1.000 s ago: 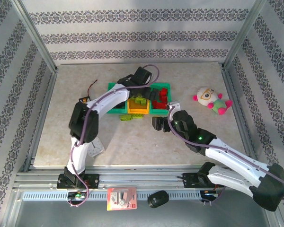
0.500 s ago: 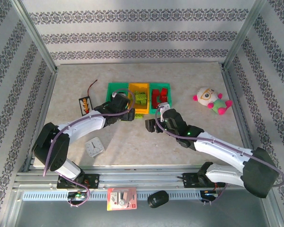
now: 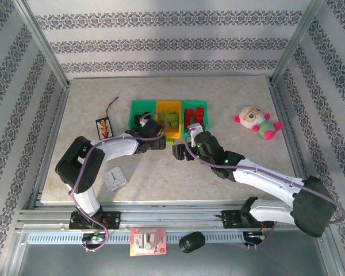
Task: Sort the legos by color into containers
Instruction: Pick up the lego from the center of the table.
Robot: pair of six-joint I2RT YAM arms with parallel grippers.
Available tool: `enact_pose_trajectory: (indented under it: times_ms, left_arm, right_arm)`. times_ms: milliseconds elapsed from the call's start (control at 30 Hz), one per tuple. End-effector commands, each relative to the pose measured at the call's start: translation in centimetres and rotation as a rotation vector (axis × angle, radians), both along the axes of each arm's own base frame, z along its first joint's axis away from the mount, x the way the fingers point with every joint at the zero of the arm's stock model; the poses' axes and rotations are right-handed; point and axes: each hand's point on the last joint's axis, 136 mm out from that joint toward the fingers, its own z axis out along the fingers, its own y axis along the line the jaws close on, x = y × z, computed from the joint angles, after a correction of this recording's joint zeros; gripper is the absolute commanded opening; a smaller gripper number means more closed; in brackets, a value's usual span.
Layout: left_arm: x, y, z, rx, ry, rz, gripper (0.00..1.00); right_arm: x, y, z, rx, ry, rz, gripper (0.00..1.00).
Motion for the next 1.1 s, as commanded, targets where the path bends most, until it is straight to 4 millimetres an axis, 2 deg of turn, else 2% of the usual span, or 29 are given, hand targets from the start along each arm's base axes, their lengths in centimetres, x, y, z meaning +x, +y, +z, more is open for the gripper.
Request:
enact_pose_trajectory:
  times_ms: [0, 300, 433, 567, 700, 900, 1067]
  left_arm:
    - [1.1, -0.8, 0.3, -0.017, -0.033, 0.028, 0.97]
    - [0.9, 0.3, -0.3, 0.024, -0.023, 0.052, 0.7]
    - [0.8, 0.5, -0.3, 0.026, -0.015, 0.056, 0.61]
    - [0.5, 0.5, 0.4, 0.02, -0.011, 0.05, 0.57]
    - [0.0, -0.1, 2.4, -0.015, -0.024, 0.019, 0.57]
    - [-0.5, -2.6, 6.5, -0.069, -0.074, -0.055, 0.57]
    - [0.9, -5.0, 9.4, -0.106, -0.139, -0.101, 0.58]
  right_arm:
    - [0.1, 0.5, 1.1, 0.024, -0.03, 0.005, 0.85]
    - [0.2, 0.7, 0.6, 0.02, -0.018, 0.006, 0.85]
    - [0.2, 0.8, 0.5, 0.021, -0.014, 0.01, 0.85]
    - [0.2, 0.8, 0.6, 0.023, -0.017, 0.009, 0.85]
    - [0.2, 0.4, 1.2, 0.025, -0.037, -0.002, 0.85]
    - [0.7, -1.9, 2.5, 0.029, -0.101, -0.09, 0.85]
    - [0.6, -3.8, 3.1, 0.055, -0.124, -0.144, 0.85]
